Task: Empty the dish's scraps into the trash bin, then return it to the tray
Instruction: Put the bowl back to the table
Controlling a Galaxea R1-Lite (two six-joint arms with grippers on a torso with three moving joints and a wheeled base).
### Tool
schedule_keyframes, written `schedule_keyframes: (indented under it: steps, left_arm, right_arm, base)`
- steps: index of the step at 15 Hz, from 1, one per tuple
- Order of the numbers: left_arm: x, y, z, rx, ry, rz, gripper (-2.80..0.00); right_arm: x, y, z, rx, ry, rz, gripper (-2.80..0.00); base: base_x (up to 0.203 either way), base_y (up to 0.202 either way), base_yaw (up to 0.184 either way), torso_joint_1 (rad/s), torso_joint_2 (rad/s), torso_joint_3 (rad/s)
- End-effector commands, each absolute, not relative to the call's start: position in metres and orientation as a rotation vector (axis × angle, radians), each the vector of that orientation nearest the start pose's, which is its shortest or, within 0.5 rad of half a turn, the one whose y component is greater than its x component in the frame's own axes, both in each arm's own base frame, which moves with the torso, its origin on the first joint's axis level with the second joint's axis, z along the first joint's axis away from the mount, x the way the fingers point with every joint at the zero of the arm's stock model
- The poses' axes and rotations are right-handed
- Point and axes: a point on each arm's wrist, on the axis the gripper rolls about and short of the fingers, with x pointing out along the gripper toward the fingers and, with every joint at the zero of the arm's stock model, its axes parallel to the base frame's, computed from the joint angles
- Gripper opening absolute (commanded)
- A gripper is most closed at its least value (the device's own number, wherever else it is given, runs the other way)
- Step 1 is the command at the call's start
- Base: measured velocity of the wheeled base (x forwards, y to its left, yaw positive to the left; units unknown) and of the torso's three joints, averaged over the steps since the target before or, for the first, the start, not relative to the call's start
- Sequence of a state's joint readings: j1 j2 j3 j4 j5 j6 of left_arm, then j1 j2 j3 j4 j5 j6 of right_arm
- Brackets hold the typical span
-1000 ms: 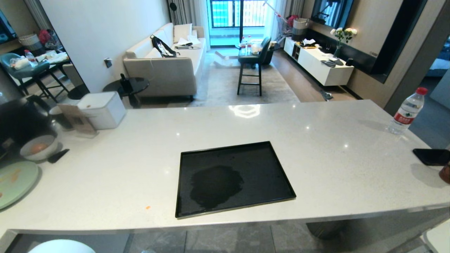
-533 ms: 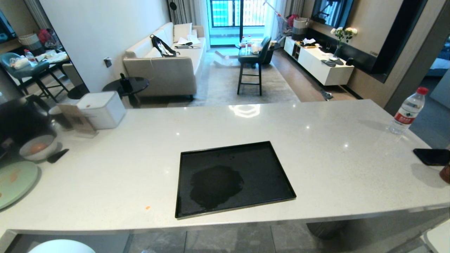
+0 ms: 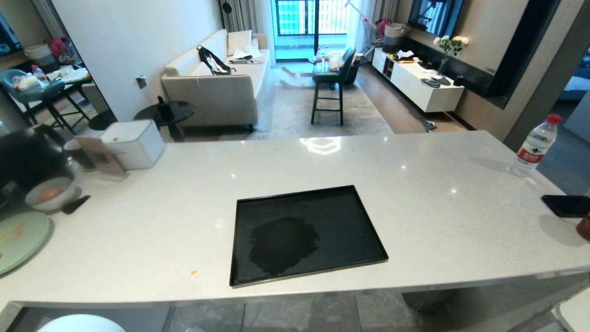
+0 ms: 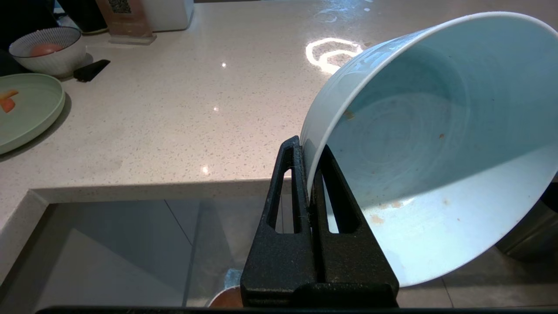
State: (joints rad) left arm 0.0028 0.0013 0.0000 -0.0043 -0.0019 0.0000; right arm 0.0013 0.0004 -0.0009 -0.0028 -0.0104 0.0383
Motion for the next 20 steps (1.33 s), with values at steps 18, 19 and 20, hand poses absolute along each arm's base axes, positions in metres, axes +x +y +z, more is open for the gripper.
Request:
schedule_keyframes:
  steps: [18,19,20]
  left_arm:
    - [0.04,-0.008,0.187,0.196,0.409,-0.337,-2.8]
    - [0.057,-0.012,0.198,0.232,0.435,-0.38,-2.8]
    - [0.076,-0.017,0.208,0.267,0.456,-0.427,-2.8]
  right_arm:
    - [-0.023,0.0,0.076,0.038,-0.004,-0.009,-2.8]
    - [-0.023,0.0,0.076,0.038,-0.005,-0.009,-2.8]
    - [-0.023,0.0,0.076,0.038,-0.003,-0.009,-2.8]
  base:
    - [0.0,0.0,0.0,0.0,0.0,0.0]
    - [0.0,0.0,0.0,0.0,0.0,0.0]
    - [0.0,0.0,0.0,0.0,0.0,0.0]
